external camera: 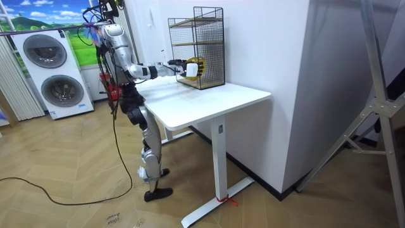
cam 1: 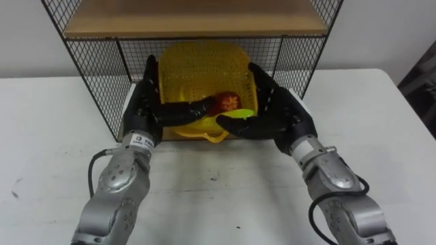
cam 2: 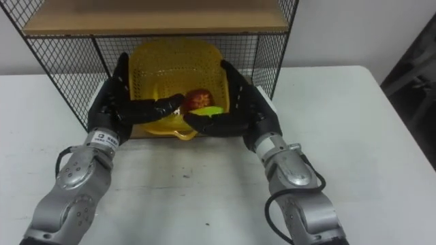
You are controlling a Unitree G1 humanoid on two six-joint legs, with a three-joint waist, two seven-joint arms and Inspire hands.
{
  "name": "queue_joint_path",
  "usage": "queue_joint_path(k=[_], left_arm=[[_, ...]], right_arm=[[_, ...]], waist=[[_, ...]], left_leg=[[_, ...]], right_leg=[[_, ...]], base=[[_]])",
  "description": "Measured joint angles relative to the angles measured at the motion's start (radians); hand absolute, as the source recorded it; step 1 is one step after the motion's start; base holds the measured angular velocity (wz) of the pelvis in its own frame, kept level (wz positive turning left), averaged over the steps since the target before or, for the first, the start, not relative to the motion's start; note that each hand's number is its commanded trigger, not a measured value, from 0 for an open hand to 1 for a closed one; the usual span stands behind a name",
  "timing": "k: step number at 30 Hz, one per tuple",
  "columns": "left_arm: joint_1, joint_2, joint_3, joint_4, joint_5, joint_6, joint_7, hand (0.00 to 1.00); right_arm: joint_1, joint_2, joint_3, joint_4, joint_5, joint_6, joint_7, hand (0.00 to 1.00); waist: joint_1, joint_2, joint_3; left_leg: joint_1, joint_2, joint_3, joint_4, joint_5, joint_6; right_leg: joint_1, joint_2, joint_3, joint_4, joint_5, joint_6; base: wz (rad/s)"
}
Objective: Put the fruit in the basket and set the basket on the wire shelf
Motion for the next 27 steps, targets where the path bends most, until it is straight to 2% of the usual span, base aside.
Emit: queue_joint_path(k=[4,9,12,14,19,24,27], left_arm=[[-0.005,-0.002,0.007,0.011,-0.047,0.001,0.0,0.0],[-0.049,-0.008,0.009,0.119,-0.078,0.007,0.008,0.0],[-0.125,-0.009,0.022,0.244,-0.149,0.031,0.02,0.0],[-0.151,-0.016,0.024,0.276,-0.179,0.04,0.035,0.0],[-0.191,-0.019,0.029,0.315,-0.214,0.047,0.043,0.0],[-0.252,-0.015,0.043,0.377,-0.247,0.079,0.047,0.0],[-0.264,-0.014,0.044,0.385,-0.272,0.083,0.047,0.0]], right_arm=[[-0.018,0.017,-0.001,0.033,0.002,0.0,-0.014,0.0],[-0.084,0.027,-0.003,0.104,0.061,0.015,-0.046,0.0],[-0.151,0.034,-0.006,0.17,0.141,0.02,-0.066,0.0],[-0.178,0.04,-0.007,0.205,0.168,0.022,-0.073,0.0],[-0.204,0.056,-0.007,0.241,0.193,0.044,-0.093,0.0],[-0.228,0.071,-0.008,0.3,0.195,0.063,-0.105,0.0],[-0.244,0.076,-0.008,0.344,0.2,0.067,-0.107,0.0]], waist=[[-0.004,0.0,0.0007],[-0.006,0.004,0.0031],[-0.005,0.003,0.0051],[-0.005,0.003,0.0064],[-0.001,0.003,0.0068],[-0.002,0.008,0.0075],[-0.006,0.018,0.0117]], left_leg=[[0.012,0.002,-0.001,-0.015,0.008,-0.003],[0.034,0.002,-0.006,-0.038,0.015,-0.007],[0.034,0.003,-0.007,-0.046,0.024,-0.008],[0.031,0.002,-0.008,-0.048,0.024,-0.008],[0.031,0.003,-0.008,-0.048,0.025,-0.009],[0.035,0.002,-0.01,-0.047,0.025,-0.009],[0.034,0.003,-0.015,-0.046,0.025,-0.009]], right_leg=[[0.017,0.001,0.001,-0.016,0.007,-0.002],[0.038,0.004,-0.002,-0.041,0.015,-0.004],[0.04,0.007,-0.004,-0.048,0.02,-0.005],[0.04,0.008,-0.006,-0.049,0.02,-0.006],[0.039,0.007,-0.006,-0.05,0.02,-0.006],[0.047,0.014,-0.002,-0.05,0.021,-0.006],[0.055,0.015,-0.007,-0.065,0.028,-0.006]], base=[[0.0],[0.0],[0.03],[0.02],[0.0],[0.01],[0.05]])
